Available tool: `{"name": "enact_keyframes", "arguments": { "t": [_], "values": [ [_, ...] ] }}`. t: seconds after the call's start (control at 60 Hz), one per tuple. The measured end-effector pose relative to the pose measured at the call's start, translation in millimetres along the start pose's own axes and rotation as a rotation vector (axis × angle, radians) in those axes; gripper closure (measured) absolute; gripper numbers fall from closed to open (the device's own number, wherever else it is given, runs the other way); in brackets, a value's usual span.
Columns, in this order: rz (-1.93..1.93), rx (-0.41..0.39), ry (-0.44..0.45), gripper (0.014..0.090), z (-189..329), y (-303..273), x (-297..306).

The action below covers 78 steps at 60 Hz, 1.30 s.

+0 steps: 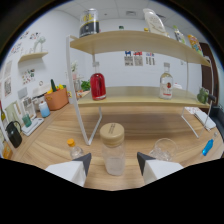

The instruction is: Make me a cup of Mount Fuji.

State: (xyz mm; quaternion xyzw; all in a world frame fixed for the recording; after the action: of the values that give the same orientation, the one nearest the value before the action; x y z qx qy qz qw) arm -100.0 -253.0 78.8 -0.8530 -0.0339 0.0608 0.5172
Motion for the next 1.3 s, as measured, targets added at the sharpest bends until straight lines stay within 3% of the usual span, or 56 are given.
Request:
{"name": "enact_keyframes", "arguments": {
  "t": [0.15,0.35,0.55,0.667,0.883,1.067,1.217,1.3],
  "values": [
    [-0.022,0.026,0.022,0.0184,-40,-24,21],
    [-0.002,-0.039,0.118,0.0185,-74,-35,76],
    [0.045,-0.059,0.182,0.0191,-110,-110,106],
    [0.034,-0.006,0.193,0.0192,-124,-183,109],
    [0.032,0.163,0.142,0.0191,-116,-310,103],
    [-0.016,0.255,0.176,0.0194,-70,-356,118],
    [0.002,0.230,0.166,0.0346,-31,-348,124],
    [-0.003,0.228,0.161,0.0487,-21,-343,125]
  ]
}}
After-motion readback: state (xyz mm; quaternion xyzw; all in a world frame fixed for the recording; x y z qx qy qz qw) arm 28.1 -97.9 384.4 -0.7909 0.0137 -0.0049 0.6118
